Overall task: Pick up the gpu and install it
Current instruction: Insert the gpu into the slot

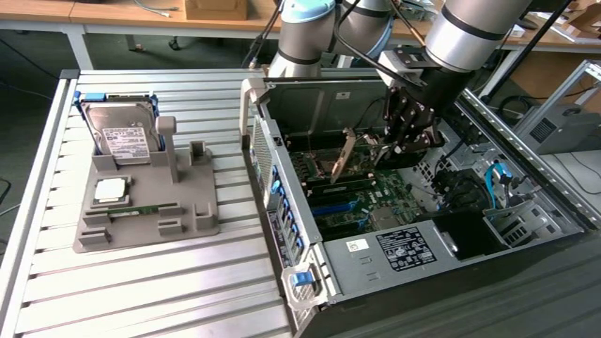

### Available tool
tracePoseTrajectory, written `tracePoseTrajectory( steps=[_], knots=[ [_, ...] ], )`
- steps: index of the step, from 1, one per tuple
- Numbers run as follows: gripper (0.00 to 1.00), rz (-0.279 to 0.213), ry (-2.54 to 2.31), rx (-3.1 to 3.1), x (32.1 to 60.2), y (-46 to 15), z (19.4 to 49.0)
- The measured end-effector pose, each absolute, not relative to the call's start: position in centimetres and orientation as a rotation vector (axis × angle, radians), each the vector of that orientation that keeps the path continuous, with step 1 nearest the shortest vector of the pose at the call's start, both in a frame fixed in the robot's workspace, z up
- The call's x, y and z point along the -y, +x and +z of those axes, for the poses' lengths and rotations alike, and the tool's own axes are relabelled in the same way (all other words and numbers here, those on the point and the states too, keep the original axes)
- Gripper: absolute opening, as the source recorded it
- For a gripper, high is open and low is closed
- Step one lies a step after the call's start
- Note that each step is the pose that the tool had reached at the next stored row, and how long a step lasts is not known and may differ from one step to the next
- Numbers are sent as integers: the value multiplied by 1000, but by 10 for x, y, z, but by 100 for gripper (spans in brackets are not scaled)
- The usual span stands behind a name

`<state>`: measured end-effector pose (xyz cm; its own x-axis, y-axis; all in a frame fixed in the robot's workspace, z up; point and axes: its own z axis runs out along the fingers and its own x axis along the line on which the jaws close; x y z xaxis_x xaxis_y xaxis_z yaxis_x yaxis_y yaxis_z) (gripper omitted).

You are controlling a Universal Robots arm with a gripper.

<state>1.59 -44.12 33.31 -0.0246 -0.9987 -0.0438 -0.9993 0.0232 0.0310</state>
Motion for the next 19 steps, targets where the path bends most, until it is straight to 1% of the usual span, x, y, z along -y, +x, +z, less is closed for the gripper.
tracePoseTrajectory(
  steps=[9,19],
  knots=[
    [27,82,-2182,-2246,442,13,335],
    [27,82,-2182,-2246,447,0,328]
  ],
)
